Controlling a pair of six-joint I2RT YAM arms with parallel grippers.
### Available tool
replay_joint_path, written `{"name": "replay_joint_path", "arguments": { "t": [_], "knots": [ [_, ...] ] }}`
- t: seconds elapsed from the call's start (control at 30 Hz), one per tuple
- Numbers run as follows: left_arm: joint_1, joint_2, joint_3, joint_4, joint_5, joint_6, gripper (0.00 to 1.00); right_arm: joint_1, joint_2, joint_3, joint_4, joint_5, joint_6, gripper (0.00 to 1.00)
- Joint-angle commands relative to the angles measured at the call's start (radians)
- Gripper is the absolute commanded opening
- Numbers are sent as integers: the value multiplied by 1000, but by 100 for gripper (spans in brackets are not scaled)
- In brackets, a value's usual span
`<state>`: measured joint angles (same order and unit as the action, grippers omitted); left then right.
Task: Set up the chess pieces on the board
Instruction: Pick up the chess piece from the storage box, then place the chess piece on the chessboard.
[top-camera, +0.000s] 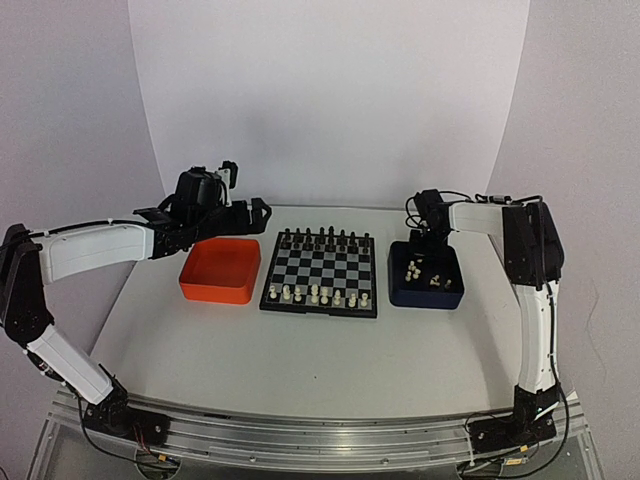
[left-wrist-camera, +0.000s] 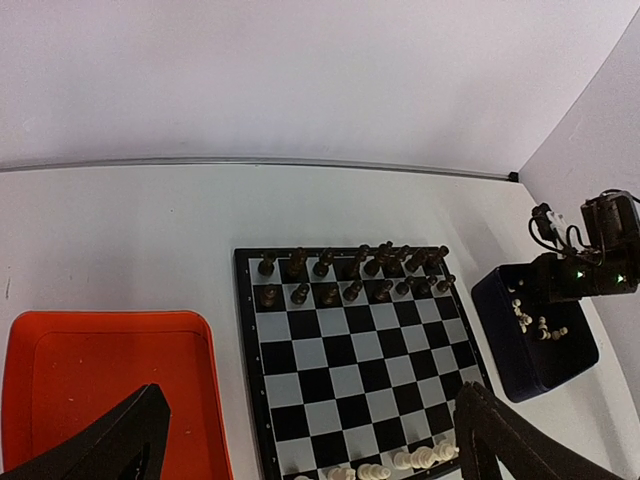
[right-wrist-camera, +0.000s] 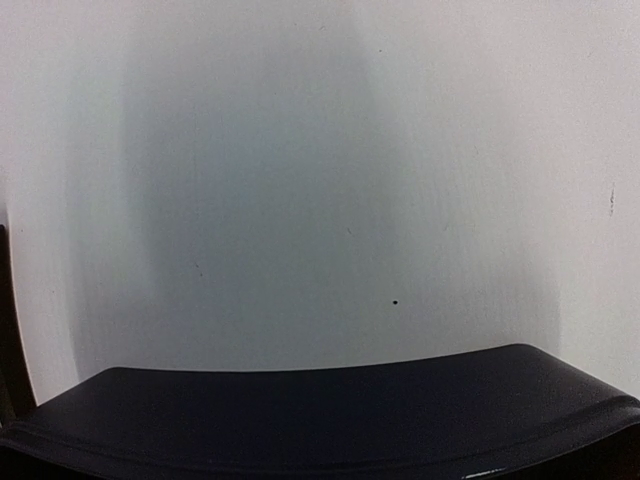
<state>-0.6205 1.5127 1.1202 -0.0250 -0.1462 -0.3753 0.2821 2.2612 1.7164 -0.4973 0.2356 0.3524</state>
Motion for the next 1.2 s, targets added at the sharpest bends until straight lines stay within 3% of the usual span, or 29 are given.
{"name": "replay_joint_path", "arguments": {
  "t": [0.0,0.5,0.67,0.9,1.17],
  "knots": [
    [5,-8,32,20,25,-11,100,-4,-48,-18,3,-6,-27,0],
    [10,29,44,62,101,4,100,2,-326,-200,-38,-110,-46,0],
    [15,26,43,63,108,9,100,102,-394,-182,-95,-133,-106,0],
    [16,-7,23,78,118,12,100,269,-372,-132,-165,-153,-122,0],
    [16,-14,13,84,125,34,100,344,-254,-60,-196,-162,-120,0]
  ]
}}
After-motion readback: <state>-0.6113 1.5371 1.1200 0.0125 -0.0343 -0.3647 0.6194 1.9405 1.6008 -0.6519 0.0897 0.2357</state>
